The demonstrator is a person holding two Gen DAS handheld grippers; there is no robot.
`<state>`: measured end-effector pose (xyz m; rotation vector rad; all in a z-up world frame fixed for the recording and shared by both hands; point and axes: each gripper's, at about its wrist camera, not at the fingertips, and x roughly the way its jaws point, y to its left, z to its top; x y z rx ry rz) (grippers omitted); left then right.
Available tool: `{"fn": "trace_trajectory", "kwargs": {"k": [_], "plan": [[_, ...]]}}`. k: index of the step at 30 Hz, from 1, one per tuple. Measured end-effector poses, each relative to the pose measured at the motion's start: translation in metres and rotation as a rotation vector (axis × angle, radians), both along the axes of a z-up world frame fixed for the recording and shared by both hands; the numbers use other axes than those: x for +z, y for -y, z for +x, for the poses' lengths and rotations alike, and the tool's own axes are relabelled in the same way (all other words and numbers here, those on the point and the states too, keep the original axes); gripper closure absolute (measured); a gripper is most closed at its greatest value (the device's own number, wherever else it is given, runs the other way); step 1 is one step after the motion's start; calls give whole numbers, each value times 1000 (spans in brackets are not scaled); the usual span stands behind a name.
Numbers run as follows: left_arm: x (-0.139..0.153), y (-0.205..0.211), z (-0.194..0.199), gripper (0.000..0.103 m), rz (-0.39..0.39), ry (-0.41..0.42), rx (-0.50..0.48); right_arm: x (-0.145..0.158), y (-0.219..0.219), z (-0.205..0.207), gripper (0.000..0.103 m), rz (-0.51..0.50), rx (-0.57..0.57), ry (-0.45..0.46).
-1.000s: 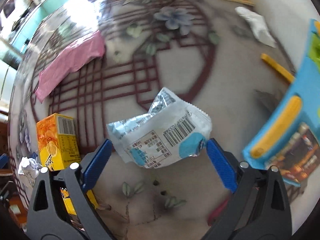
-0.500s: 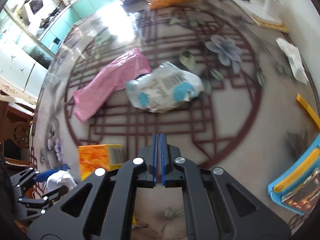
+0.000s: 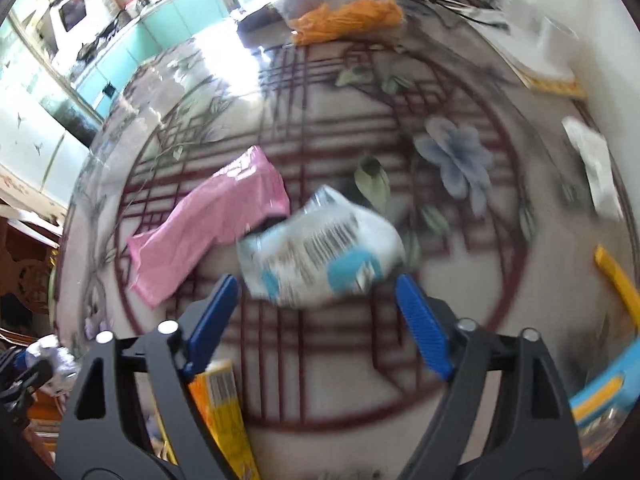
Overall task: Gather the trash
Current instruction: 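Carry the crumpled paper and plastic packet over the red bucket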
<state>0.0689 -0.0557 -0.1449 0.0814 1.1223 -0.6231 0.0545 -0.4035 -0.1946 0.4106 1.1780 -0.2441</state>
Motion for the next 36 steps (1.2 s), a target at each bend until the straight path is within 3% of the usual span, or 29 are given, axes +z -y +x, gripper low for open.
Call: {"fn": "trace_trajectory", "kwargs": {"k": [4,6,7,9,11,16,17,27,36], "plan": [[3,-4,0,66,7,3,12,-21,-2,24,20,-25,42,-69],[4,-6,0,66,12,7,16,-28,-5,27,39,-25,55,-86],[5,-9,0,65,14,7,19,-26,-8,27,42,-25,65,-80],[5,-13,1,65,16,5,27,-23,-9,28,73,11,77,-70],[5,-15,3,65,18,4,35,-22,-10,29,84,37,78,-69],[10,-18,8,65,6,14,34,-4,-15,16,93,55,77,-28],[11,-18,8,65,3,17,32,2,-17,12,99,62,72,-11],[23,-30,17,65,-22,51,26,87,-65,-8,99,75,103,179],[24,-78,33,65,-49,58,69,117,-117,8,99,35,151,232]]}}
